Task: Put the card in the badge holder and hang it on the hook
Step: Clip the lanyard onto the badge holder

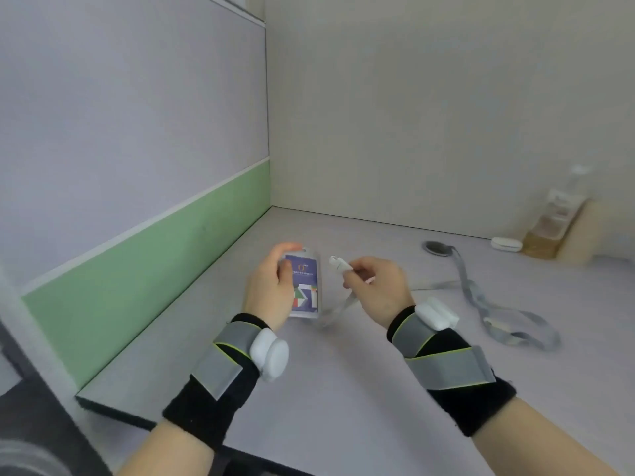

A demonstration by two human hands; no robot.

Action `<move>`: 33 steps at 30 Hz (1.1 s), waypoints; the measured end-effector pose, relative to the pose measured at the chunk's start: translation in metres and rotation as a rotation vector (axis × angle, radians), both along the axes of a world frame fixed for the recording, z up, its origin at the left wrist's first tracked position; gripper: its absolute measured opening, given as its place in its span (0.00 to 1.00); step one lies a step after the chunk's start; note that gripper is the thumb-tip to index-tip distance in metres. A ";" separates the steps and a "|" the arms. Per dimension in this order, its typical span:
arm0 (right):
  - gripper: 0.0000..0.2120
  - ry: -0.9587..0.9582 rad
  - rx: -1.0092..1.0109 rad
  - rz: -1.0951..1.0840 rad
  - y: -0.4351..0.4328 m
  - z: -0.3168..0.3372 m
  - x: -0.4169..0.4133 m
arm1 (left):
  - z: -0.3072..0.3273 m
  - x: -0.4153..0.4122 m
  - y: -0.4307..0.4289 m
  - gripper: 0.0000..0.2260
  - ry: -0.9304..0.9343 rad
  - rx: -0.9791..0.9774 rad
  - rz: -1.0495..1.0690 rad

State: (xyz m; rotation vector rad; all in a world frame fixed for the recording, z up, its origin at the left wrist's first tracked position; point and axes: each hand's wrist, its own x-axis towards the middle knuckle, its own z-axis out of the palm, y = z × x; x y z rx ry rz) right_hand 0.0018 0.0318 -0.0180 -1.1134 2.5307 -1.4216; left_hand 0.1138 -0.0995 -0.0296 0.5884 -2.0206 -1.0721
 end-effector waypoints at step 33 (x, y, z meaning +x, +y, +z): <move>0.11 -0.077 -0.335 -0.102 0.149 -0.030 -0.078 | -0.028 -0.136 0.140 0.04 -0.142 0.045 -0.421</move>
